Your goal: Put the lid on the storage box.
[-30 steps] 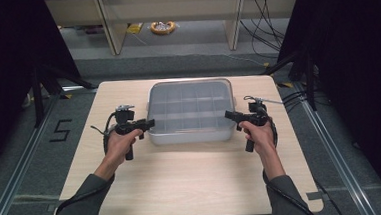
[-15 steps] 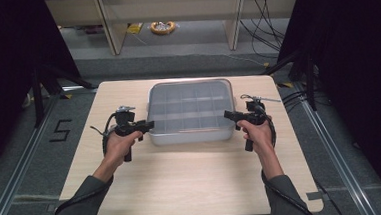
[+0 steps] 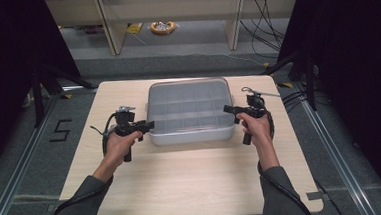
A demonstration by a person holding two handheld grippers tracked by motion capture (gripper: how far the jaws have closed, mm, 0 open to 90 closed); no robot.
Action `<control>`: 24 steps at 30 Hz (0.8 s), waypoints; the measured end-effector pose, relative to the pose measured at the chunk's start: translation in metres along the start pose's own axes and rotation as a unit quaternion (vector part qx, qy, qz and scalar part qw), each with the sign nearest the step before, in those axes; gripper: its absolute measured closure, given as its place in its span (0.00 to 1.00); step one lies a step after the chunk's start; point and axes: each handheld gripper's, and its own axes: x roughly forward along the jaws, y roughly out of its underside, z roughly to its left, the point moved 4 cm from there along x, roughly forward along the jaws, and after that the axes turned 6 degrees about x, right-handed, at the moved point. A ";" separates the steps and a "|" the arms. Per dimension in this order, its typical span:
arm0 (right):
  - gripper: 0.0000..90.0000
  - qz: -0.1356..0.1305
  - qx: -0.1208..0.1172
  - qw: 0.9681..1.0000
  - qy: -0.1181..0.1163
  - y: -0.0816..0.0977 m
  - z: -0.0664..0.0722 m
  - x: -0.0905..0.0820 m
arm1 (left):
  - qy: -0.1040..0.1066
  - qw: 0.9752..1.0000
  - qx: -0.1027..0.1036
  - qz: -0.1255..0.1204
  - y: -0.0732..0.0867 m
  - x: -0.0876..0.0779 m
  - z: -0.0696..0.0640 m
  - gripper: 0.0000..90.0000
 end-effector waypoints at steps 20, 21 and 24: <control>0.57 -0.008 0.002 1.000 0.015 -0.005 -0.010 -0.004 | 0.017 0.996 -0.085 -0.027 -0.015 0.008 0.014 0.53; 0.57 -0.008 -0.001 1.000 0.017 -0.006 -0.010 -0.001 | 0.017 0.995 -0.090 -0.033 -0.018 0.010 0.016 0.53; 0.57 0.012 0.035 0.999 0.019 -0.008 -0.005 0.003 | 0.012 0.995 -0.098 -0.033 -0.026 0.016 0.020 0.52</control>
